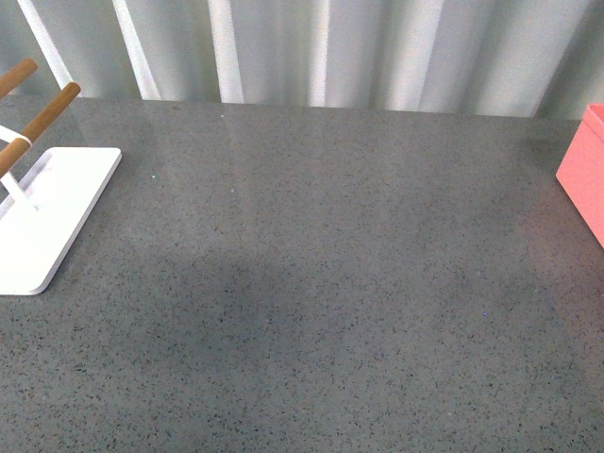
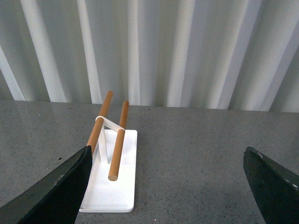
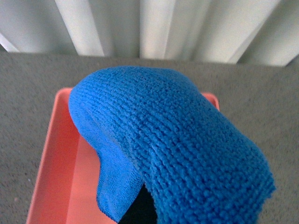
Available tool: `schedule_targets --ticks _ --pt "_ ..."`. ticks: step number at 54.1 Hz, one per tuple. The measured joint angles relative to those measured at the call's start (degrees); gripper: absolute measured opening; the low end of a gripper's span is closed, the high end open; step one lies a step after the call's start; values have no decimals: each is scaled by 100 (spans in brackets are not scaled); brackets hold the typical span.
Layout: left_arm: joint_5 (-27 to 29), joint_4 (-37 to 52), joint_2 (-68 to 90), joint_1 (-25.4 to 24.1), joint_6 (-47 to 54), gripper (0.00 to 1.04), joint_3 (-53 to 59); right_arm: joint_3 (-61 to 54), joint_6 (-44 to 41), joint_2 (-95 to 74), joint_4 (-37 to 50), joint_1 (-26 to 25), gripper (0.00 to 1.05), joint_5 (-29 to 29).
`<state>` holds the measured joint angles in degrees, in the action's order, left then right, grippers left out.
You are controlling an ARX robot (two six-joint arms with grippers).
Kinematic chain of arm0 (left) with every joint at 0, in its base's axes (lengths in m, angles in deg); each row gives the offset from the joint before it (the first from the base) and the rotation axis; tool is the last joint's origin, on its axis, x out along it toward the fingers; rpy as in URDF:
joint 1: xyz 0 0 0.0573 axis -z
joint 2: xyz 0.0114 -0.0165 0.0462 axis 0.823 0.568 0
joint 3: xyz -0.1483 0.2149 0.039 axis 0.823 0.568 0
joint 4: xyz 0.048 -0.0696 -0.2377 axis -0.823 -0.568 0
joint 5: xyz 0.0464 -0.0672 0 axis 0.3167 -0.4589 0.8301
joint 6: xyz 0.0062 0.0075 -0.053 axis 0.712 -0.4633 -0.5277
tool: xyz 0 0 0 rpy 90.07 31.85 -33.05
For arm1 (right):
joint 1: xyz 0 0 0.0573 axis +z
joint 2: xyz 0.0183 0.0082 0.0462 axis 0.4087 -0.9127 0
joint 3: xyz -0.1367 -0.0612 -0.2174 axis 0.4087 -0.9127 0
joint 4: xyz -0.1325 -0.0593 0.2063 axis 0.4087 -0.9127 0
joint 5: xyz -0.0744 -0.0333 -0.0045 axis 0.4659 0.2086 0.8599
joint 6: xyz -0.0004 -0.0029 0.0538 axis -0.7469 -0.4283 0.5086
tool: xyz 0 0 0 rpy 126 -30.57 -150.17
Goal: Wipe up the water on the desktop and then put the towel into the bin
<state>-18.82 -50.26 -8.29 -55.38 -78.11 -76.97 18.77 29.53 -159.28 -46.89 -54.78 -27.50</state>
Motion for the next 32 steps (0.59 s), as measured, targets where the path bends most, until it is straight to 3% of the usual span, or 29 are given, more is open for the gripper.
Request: schedule_targets --ticks 15,25,32 --pt "0 0 0 0 0 98 0 -962 -326 -98 229 50 3 31" --pt "0 0 0 0 0 98 0 -1355 -796 -363 356 -243 3 505" --pt "0 0 0 0 0 98 0 -1344 -887 -612 354 -485 22 693"
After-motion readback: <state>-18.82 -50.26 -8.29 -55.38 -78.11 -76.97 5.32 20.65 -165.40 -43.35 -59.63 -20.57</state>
